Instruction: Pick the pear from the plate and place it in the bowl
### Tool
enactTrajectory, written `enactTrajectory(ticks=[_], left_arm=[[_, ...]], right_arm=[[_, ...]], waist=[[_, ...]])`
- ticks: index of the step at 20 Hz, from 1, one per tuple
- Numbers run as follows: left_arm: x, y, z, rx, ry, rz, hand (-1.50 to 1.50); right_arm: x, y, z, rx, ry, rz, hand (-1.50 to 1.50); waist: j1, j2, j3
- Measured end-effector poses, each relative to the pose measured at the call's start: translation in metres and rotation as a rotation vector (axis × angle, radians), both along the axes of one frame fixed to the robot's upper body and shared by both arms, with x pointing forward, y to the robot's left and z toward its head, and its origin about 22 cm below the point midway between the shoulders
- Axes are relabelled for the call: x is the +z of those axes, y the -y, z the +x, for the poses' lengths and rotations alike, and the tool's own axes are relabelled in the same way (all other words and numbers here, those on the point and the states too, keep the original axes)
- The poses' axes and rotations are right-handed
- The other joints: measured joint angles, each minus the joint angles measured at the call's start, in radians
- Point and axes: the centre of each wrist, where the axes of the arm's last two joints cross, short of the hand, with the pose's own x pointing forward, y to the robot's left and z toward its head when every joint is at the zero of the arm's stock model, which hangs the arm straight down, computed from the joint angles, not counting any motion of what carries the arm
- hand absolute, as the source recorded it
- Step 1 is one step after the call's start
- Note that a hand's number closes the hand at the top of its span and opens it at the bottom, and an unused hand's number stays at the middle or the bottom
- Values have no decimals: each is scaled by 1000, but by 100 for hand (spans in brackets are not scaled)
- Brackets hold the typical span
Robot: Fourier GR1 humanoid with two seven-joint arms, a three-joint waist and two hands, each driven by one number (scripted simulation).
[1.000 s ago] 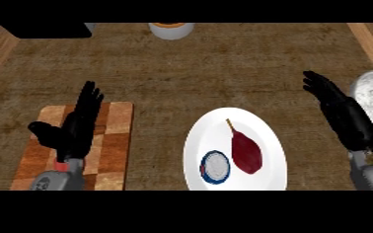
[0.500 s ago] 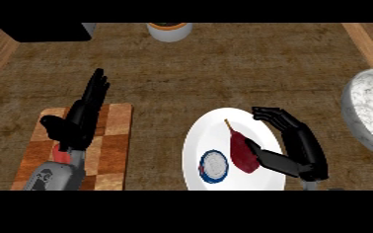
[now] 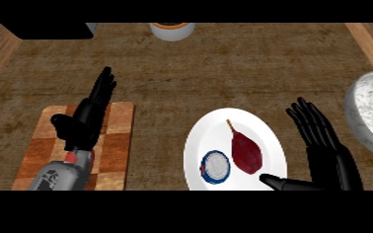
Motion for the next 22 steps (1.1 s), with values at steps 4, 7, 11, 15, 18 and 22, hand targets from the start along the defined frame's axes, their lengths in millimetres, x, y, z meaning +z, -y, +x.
enactTrajectory(ticks=[4, 7, 11, 15, 18, 22], left_arm=[[-2, 2, -1, -8, -4, -5, 0], [3, 5, 1, -7, -4, -5, 0], [8, 6, 0, -14, -1, -4, 0], [8, 7, 0, -19, 2, 1, 0], [12, 8, -1, -23, 1, -6, 0], [10, 5, 5, -15, 2, -6, 0]], right_arm=[[36, 26, 3, -25, -62, -101, -150], [54, 33, 11, 4, -123, -142, -150], [62, 36, 23, 69, -241, -201, -150], [64, 31, 33, 151, -348, -271, -150], [57, 31, 35, 200, -417, -312, -150], [45, 28, 41, 251, -475, -350, -150]], waist=[[3, 1, -1], [8, 2, -1], [13, 3, -1], [16, 3, -1], [14, 3, 0], [12, 3, 0]])
